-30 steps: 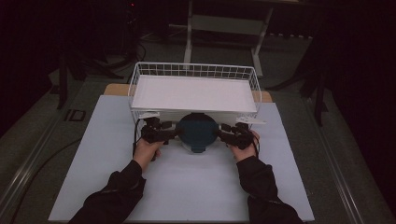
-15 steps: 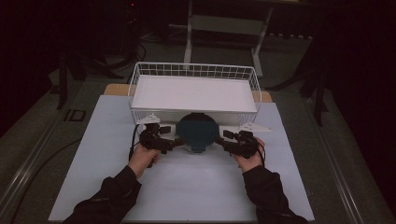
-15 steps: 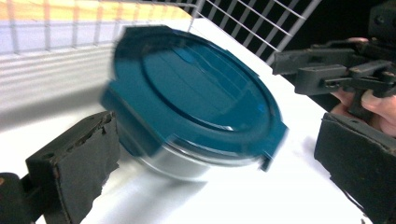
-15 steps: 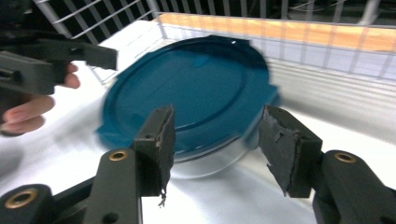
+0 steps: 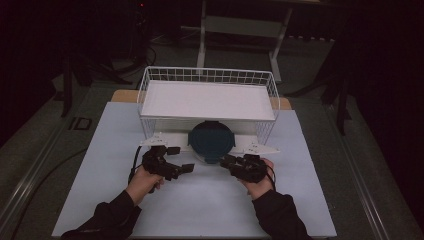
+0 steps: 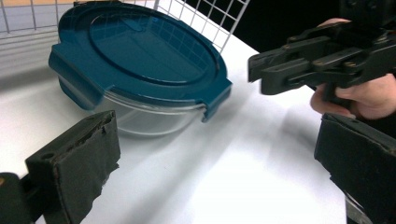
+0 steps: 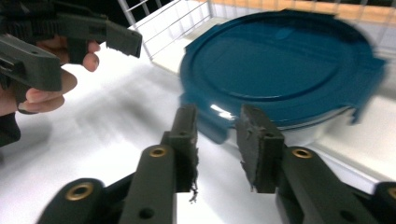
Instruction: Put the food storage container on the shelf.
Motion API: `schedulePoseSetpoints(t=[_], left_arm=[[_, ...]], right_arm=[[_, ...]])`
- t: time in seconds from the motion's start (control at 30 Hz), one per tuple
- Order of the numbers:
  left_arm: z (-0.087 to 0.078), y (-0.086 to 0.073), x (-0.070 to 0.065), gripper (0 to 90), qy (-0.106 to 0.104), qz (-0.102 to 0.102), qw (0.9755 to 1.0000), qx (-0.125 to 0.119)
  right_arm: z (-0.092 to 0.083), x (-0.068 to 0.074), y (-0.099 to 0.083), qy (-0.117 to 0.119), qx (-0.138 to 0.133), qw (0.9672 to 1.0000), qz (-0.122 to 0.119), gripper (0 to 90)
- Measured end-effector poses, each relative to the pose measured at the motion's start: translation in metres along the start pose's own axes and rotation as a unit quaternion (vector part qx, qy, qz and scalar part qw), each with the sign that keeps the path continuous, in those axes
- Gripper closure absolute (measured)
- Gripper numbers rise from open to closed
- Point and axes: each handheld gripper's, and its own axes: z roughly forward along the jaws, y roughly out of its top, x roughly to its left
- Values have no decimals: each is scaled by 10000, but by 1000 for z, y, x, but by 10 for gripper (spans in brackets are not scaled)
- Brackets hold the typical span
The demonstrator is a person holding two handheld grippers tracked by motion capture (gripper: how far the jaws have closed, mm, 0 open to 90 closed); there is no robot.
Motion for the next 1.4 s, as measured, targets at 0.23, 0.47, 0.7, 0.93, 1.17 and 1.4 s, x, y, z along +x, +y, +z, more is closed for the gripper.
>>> schedulePoseSetpoints(t=[0.23,0.47,0.7,0.93,1.17,1.4], left_arm=[[-17,-4,-11,1,-87,94,9999,-41],[-38,-16,-20,0,67,134,9998,129],[-44,-31,-27,0,130,167,9998,53],[-42,-41,-29,0,133,233,9996,52],[-41,-42,-28,0,153,255,9996,-13],[-42,-43,-28,0,137,260,9996,-40]], right_arm=[[11,9,-1,104,173,9998,-69,897],[26,11,-3,56,314,9995,-6,899],[37,9,-6,-5,444,9990,-52,899],[40,8,-5,-102,416,9990,-148,899],[46,-3,0,-235,333,9992,-59,899],[58,-11,4,-349,355,9987,-66,899]])
